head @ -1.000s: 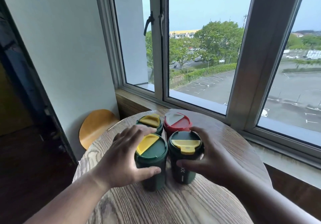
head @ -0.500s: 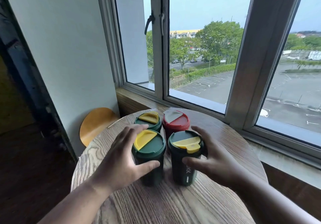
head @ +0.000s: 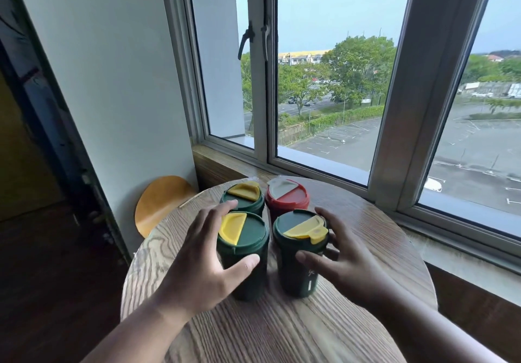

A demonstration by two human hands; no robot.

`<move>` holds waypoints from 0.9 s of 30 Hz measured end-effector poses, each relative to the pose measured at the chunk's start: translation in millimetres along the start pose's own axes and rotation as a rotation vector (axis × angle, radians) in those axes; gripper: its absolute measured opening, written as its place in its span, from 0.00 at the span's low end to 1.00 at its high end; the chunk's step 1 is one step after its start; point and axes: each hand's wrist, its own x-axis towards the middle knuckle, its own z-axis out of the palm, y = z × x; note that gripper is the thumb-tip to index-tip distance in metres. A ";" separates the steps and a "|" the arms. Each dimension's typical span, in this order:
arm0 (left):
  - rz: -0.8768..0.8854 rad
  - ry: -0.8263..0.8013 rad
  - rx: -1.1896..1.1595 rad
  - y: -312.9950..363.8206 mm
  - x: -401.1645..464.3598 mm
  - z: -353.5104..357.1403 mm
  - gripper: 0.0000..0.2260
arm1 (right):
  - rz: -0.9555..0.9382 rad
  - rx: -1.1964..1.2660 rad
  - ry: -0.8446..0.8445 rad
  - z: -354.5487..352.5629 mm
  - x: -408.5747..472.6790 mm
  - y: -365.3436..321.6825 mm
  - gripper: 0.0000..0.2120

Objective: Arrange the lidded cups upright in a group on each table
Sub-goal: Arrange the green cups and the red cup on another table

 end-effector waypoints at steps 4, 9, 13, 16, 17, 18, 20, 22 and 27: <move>-0.020 0.041 -0.004 -0.6 -2.0 0.2 0.36 | -0.038 0.014 -0.009 0.4 -0.9 1.1 0.31; -0.042 0.106 0.044 2.3 -2.8 3.0 0.39 | -0.069 0.049 -0.048 0.6 4.8 6.8 0.34; -0.034 0.058 -0.027 2.4 -6.9 4.6 0.36 | -0.082 -0.023 -0.032 1.4 6.5 9.7 0.34; -0.058 0.099 -0.020 0.9 -5.4 7.0 0.37 | -0.058 -0.028 0.010 3.7 8.0 14.6 0.38; -0.066 0.112 -0.013 0.9 -4.8 8.3 0.37 | -0.057 -0.015 0.006 3.6 9.3 16.2 0.38; -0.068 0.122 -0.002 1.6 -4.2 9.6 0.37 | -0.057 -0.007 -0.002 2.6 10.3 17.4 0.38; -0.059 0.138 0.029 3.4 -3.6 11.9 0.37 | -0.060 -0.004 -0.027 0.1 11.5 16.6 0.36; -0.063 0.144 0.045 4.7 -3.7 13.9 0.38 | -0.066 -0.014 -0.056 -2.6 12.4 18.1 0.36; -0.092 0.160 0.059 6.2 -3.9 18.6 0.38 | -0.041 -0.023 -0.094 -6.8 13.4 23.8 0.37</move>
